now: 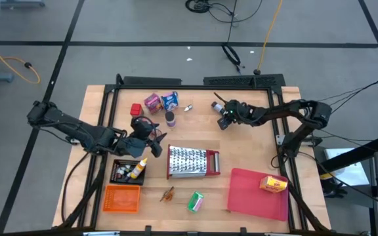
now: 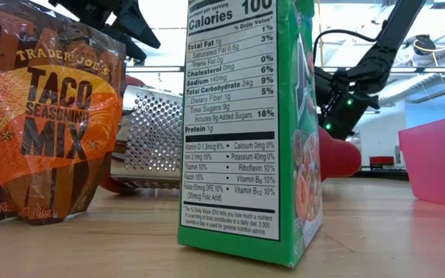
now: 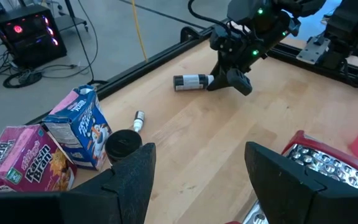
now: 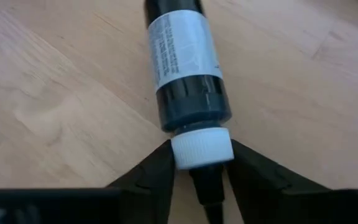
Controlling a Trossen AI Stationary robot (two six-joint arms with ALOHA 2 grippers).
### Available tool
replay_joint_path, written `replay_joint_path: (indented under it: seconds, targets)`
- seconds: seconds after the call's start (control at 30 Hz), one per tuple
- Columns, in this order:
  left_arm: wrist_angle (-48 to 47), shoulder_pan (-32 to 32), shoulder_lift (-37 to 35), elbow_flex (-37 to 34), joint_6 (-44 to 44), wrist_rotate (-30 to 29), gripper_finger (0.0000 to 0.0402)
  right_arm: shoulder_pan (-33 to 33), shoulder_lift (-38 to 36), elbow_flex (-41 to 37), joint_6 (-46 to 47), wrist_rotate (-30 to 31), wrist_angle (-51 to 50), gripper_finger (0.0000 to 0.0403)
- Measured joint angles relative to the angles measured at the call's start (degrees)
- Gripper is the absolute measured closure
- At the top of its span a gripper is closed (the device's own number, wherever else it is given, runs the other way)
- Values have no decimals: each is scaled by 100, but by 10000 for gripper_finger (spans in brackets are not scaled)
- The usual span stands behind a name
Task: Pick & Place Kitchen Items
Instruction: Put the large black food coloring bottle into the black bin
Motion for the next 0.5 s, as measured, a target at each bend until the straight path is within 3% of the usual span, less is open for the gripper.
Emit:
replay_joint_path:
  seconds: [0.07,0.5]
  targets:
    - [0,0,0,0,0,4,151,4,0,0,-47,2,-11,294]
    - [-1,0,2,0,51,33,151,390,-871,-24,-174,-95,-486,294]
